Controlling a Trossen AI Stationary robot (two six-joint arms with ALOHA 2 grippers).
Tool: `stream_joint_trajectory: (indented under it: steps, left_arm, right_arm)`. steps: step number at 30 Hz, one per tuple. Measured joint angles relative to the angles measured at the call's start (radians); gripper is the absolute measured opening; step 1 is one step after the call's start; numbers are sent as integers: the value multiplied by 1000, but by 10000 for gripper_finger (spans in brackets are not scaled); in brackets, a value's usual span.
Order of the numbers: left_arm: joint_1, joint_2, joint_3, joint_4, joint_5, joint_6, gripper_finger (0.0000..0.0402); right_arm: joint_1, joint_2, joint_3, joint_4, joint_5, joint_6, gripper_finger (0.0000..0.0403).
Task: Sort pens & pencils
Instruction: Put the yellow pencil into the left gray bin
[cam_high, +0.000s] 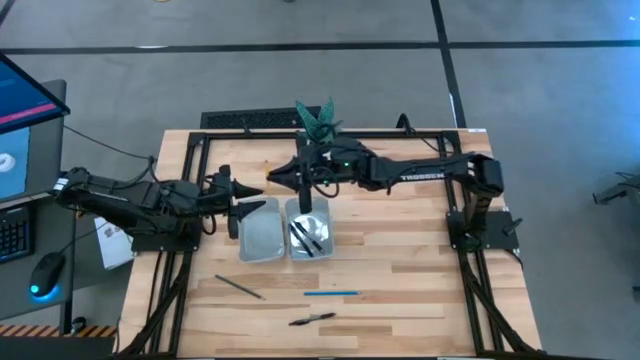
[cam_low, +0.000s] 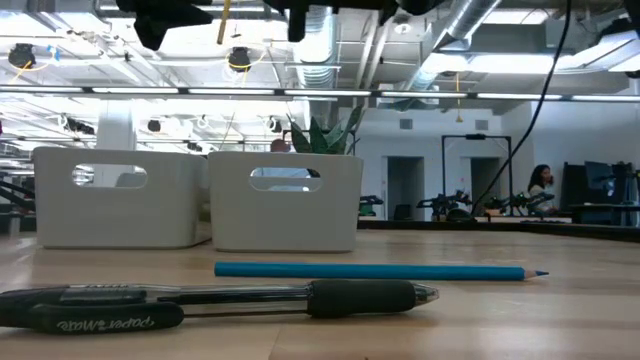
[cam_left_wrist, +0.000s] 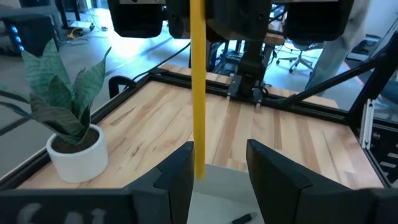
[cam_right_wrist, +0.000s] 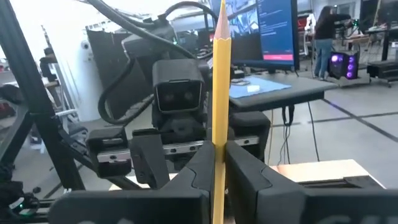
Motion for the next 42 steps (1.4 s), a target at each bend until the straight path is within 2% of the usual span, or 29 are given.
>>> stream_joint_trajectory:
  steps: [7,28,39,42]
  left_arm:
    - [0,0,0,-7,0,2,137]
    - [0,0,0,3,-30,61,137]
    - [0,1,0,124,23,62,137]
    - [0,7,0,122,22,69,125]
  right_arm:
    - [6,19,48,1,-2,-8,49]
    - [36,19,48,69,0,-8,49]
    - [43,19,48,96,-2,-7,49]
    - [43,19,48,96,-2,-7,49]
